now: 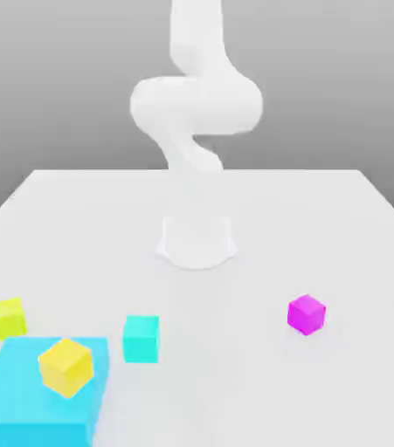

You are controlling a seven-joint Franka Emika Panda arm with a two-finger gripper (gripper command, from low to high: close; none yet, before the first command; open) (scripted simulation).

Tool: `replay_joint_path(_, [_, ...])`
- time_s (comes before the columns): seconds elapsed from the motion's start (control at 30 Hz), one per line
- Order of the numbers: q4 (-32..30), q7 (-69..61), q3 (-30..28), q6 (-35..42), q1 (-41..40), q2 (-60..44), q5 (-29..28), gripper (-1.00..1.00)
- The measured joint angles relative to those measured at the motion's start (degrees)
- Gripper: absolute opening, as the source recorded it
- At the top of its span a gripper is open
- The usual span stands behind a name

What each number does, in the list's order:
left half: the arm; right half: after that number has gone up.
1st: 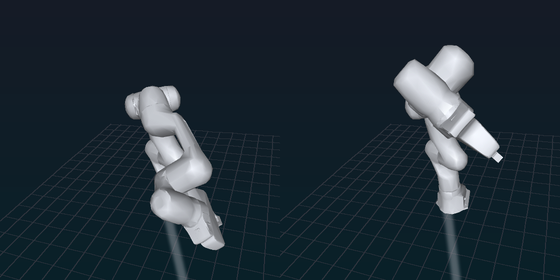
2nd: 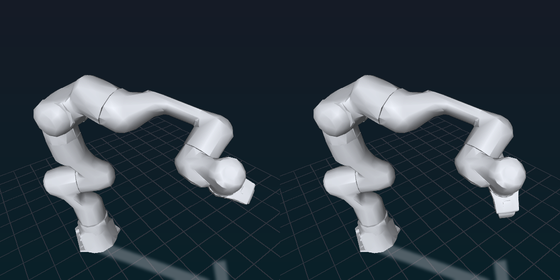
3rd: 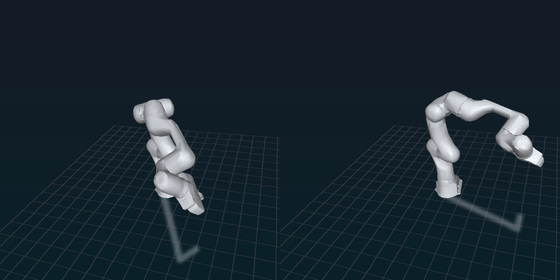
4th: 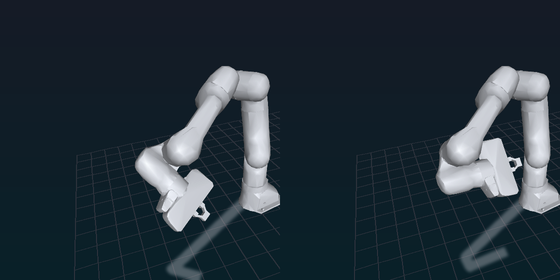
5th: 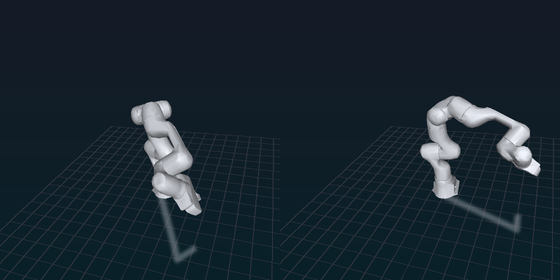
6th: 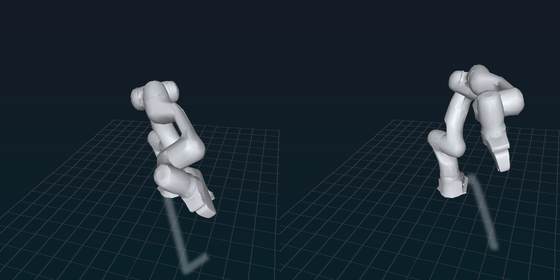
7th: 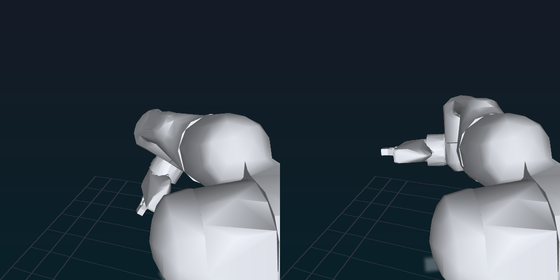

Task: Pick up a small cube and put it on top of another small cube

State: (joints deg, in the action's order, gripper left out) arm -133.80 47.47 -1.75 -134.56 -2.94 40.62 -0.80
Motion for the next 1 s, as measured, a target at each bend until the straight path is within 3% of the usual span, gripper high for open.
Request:
replay_joint_path(0.4, [-9.77, 6.04, -11.23, -13.46, -13.24, -24.97, -1.37, 0.0])
replay_joint_path(0.67, [-16.17, 5.01, -18.62, -22.28, -22.63, -42.02, 4.69, 0.0])
replay_joint_path(0.77, [-18.01, 2.63, -18.22, -25.63, -26.45, -48.63, 9.5, 0.0])
replay_joint_path(0.93, [-16.33, -3.9, -10.28, -33.17, -33.25, -59.09, 18.48, 0.0])
replay_joint_path(0.97, [-15.95, -4.77, -8.66, -34.5, -34.64, -60.77, 19.58, -1.0])
replay_joint_path(1.0, [-15.95, -4.77, -8.66, -34.5, -34.64, -60.77, 19.58, -1.0])
